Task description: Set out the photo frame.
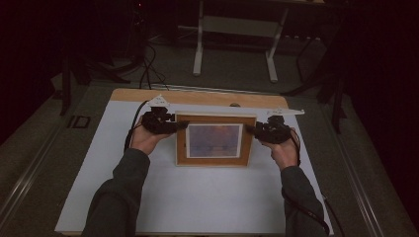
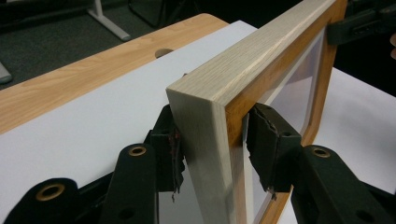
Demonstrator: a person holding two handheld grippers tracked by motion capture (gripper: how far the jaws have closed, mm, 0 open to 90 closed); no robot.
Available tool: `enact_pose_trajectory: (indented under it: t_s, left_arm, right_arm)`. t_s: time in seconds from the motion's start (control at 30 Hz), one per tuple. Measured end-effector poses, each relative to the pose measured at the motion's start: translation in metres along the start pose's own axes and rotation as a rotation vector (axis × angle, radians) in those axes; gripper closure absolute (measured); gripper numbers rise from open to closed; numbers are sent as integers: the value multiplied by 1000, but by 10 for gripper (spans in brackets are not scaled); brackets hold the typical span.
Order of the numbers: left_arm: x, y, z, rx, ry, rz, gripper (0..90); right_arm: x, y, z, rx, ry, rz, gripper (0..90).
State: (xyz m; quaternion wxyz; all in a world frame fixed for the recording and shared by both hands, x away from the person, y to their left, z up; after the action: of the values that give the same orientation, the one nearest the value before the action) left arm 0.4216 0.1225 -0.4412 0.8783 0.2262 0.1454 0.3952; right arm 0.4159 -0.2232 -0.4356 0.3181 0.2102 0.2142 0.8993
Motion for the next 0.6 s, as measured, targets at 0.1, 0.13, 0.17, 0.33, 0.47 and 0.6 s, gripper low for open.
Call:
enact_pose_trajectory:
  t_s: [0.1, 0.13, 0.17, 0.33, 0.47, 0.6]
  left_arm:
    - [1, 0, 0, 1, 7, 5, 580]
    - [1, 1, -1, 1, 8, 6, 580]
    - [1, 1, 0, 2, 10, 8, 580]
    - [0, 2, -1, 4, 25, 7, 583]
    - [0, 3, -2, 4, 41, 10, 584]
    - [0, 3, -2, 7, 52, 17, 558]
  right_arm:
    - [1, 0, 0, 1, 5, 1, 609]
    - [2, -1, 0, 2, 8, 3, 608]
    - [2, -1, 0, 1, 9, 2, 608]
    - [1, -2, 1, -3, 8, 0, 609]
    - [1, -3, 1, -4, 1, 5, 609]
    - [1, -2, 0, -4, 10, 6, 605]
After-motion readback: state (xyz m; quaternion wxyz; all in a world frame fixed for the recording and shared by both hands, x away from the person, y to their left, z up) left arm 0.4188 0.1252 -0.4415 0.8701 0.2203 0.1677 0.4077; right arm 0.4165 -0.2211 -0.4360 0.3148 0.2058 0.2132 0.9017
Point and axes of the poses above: each handheld gripper's, and its own axes: y roughly backward along the jaws, z roughly out of its top, x roughly to its left, the point moved 3 cm from there along -y, roughly forward along the jaws, and after that the axes turned 10 degrees about z, right-handed, at the moved point
